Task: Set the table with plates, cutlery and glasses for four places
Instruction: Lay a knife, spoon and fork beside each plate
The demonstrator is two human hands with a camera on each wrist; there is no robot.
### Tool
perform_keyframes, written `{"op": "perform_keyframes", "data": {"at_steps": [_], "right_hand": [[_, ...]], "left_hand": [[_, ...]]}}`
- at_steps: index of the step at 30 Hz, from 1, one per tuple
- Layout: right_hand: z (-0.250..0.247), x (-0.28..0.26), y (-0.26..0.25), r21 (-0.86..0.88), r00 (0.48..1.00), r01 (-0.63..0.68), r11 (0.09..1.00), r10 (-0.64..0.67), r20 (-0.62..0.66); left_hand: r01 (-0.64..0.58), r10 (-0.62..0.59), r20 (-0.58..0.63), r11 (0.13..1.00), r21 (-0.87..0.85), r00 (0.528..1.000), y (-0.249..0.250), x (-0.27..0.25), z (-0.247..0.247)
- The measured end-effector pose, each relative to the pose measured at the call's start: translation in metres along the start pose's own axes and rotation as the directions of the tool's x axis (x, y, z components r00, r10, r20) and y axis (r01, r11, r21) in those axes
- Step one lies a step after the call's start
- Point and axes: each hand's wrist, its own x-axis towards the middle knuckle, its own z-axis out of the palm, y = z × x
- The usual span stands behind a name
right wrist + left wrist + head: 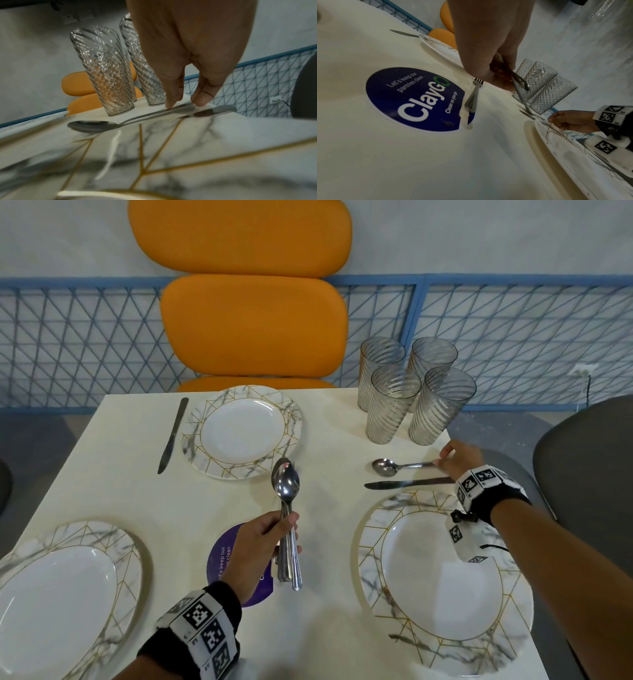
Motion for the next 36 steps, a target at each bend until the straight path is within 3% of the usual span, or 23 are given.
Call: {"op": "perform_keyframes", "data": {"at_steps": [3,6,11,14,18,23,26,28,32,36], "right_hand": [[-0.001,-0.003,0.000,0.000,0.999,-0.048,0.999,0.048,0.004],[-0.006,-0.006,-0.004,0.083,0.994,-0.059,0.995,0.065,-0.083],[-0.015,-0.063,-0.043,0.323,0.968,0.164,0.932,-0.088,-0.237],[-0.009,-0.142,-0.078,0.458,0.968,0.247,0.854,-0.239,-0.075],[0.018,-0.240,-0.105,0.537,0.913,0.142,0.832,-0.320,0.254],[0.040,-0.316,-0.114,0.518,0.836,0.045,0.854,-0.316,0.448],[0.036,-0.346,-0.113,0.577,0.826,-0.028,0.816,-0.306,0.474],[0.035,-0.363,-0.110,0.581,0.847,-0.028,0.813,-0.289,0.446],[0.039,-0.396,-0.101,0.587,0.902,-0.028,0.809,-0.232,0.364],[0.035,-0.427,-0.079,0.668,0.935,-0.095,0.738,-0.165,0.314]], "left_hand": [[-0.003,0.003,-0.001,1.000,0.007,1.000,0.001,-0.004,0.000],[-0.017,0.017,-0.011,1.000,0.023,1.000,0.003,-0.008,0.001],[-0.034,0.033,0.006,0.996,0.088,0.999,0.003,-0.020,0.002],[-0.001,-0.001,0.037,0.998,0.061,0.999,0.000,-0.033,0.000],[0.023,-0.021,0.061,1.000,-0.022,0.998,-0.003,-0.061,-0.007],[0.051,-0.041,0.120,0.995,-0.083,0.992,-0.011,-0.097,-0.031],[0.083,-0.061,0.141,0.984,-0.157,0.988,-0.015,-0.120,-0.041],[0.091,-0.061,0.171,0.981,-0.173,0.983,-0.018,-0.133,-0.046],[0.080,-0.045,0.277,0.990,-0.117,0.960,-0.020,-0.153,-0.056],[0.056,-0.054,0.398,0.998,0.006,0.916,-0.021,-0.175,-0.059]]}}
